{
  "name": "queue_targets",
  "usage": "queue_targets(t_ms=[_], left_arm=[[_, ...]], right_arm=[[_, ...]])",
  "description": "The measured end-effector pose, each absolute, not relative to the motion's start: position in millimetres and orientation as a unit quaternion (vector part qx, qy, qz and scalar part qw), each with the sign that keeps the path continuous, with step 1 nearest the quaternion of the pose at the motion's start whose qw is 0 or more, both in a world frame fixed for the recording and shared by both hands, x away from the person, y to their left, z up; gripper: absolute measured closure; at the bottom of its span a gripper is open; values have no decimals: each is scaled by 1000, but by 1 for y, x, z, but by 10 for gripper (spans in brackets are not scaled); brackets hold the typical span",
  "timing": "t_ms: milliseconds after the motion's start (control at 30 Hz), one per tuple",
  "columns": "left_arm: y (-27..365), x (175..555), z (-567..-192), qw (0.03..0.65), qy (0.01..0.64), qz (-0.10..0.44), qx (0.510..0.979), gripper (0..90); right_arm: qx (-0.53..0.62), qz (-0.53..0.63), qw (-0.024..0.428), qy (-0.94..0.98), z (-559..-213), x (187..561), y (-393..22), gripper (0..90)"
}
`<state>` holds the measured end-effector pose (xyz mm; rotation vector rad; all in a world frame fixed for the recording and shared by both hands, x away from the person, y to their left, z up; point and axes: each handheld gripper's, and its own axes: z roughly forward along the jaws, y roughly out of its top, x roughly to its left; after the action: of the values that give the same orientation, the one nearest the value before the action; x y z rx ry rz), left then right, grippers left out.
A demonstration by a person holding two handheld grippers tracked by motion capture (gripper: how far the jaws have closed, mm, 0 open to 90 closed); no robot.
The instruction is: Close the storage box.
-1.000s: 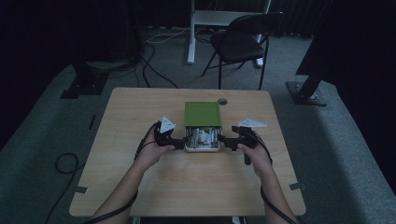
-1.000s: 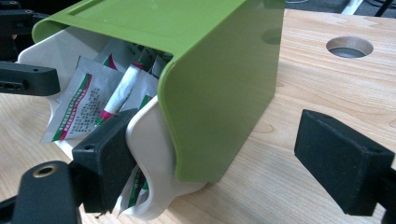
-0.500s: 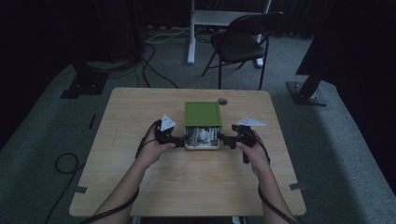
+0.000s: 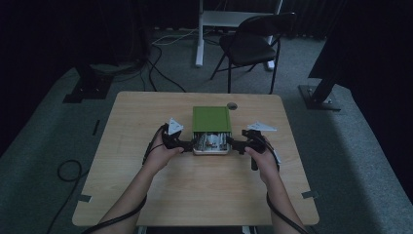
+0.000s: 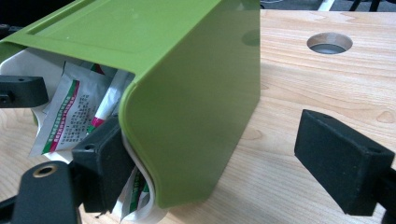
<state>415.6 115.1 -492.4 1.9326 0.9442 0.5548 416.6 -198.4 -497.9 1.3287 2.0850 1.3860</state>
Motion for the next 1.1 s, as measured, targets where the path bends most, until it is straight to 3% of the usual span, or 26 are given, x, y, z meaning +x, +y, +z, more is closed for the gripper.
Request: queue_targets(t_ms=[900,1100], left_arm=[[116,417,-489,435,396,245,770,101],[113,416,-490,440,391,240,772,101]], right_arm=[[478,477,169,718,-498,417,-192,125],[488,471,197,707,-497,418,-194,109]])
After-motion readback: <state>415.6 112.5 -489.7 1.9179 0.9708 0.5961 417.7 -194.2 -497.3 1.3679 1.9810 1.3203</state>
